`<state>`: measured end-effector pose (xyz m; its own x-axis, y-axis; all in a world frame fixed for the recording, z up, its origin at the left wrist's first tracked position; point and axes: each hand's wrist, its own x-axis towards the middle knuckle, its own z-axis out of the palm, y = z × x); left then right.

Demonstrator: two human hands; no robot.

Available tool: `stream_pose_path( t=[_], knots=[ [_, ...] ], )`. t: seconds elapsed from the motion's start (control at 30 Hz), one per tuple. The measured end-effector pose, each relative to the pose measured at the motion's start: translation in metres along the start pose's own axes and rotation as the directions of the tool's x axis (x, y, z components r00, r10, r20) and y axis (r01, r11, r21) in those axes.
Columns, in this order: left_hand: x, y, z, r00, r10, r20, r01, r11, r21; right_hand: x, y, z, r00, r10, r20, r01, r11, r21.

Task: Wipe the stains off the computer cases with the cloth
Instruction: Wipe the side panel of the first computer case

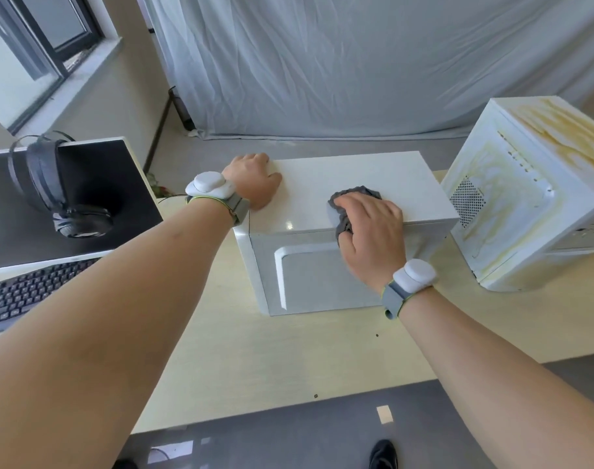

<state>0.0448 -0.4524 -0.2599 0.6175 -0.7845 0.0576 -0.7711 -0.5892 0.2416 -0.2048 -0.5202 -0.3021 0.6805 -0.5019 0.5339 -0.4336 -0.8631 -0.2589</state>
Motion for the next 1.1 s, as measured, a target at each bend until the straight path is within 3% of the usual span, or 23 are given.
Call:
stream_pose_path(
  t=[0.3,0.47,0.63,0.73,0.83,0.9,1.0,1.03,1.1],
  knots=[
    [-0.024,-0.009,0.004,0.99,-0.046,-0.131,0.076,0.97,0.233,0.038,0.027,-0.002,0.992,0.055,0.114,-0.072,0.985,0.155],
    [-0.042,0.001,-0.008,0.986,-0.108,-0.128,0.135,0.965,0.223,0.061,0.037,-0.003,0.976,0.079,0.203,-0.118,0.975,0.187],
    [-0.053,0.01,-0.013,0.985,-0.123,-0.118,0.147,0.963,0.225,0.069,0.054,0.003,0.984,0.042,0.175,-0.08,0.973,0.217],
    [-0.056,0.017,0.002,0.97,-0.162,-0.184,0.196,0.963,0.187,0.057,0.051,0.012,0.986,0.166,0.015,-0.163,0.941,0.297],
    [-0.059,0.018,0.018,0.931,-0.218,-0.292,0.236,0.971,0.028,0.016,0.019,0.028,0.917,0.399,-0.002,-0.329,0.759,0.562],
    [-0.058,0.015,0.018,0.951,-0.059,-0.305,0.094,0.99,0.102,-0.012,-0.015,0.034,0.895,0.44,0.075,-0.373,0.647,0.665],
    [-0.059,0.038,0.012,0.915,0.319,-0.246,-0.302,0.947,0.104,-0.04,-0.05,0.037,0.913,0.398,0.087,-0.336,0.615,0.714],
    [-0.063,0.054,0.014,0.907,0.372,-0.199,-0.374,0.927,0.028,-0.05,-0.053,0.039,0.917,0.39,0.082,-0.329,0.626,0.707],
    [-0.073,0.071,0.018,0.922,0.366,-0.123,-0.379,0.92,-0.1,-0.071,-0.059,0.051,0.925,0.372,0.073,-0.323,0.674,0.664]
  ],
)
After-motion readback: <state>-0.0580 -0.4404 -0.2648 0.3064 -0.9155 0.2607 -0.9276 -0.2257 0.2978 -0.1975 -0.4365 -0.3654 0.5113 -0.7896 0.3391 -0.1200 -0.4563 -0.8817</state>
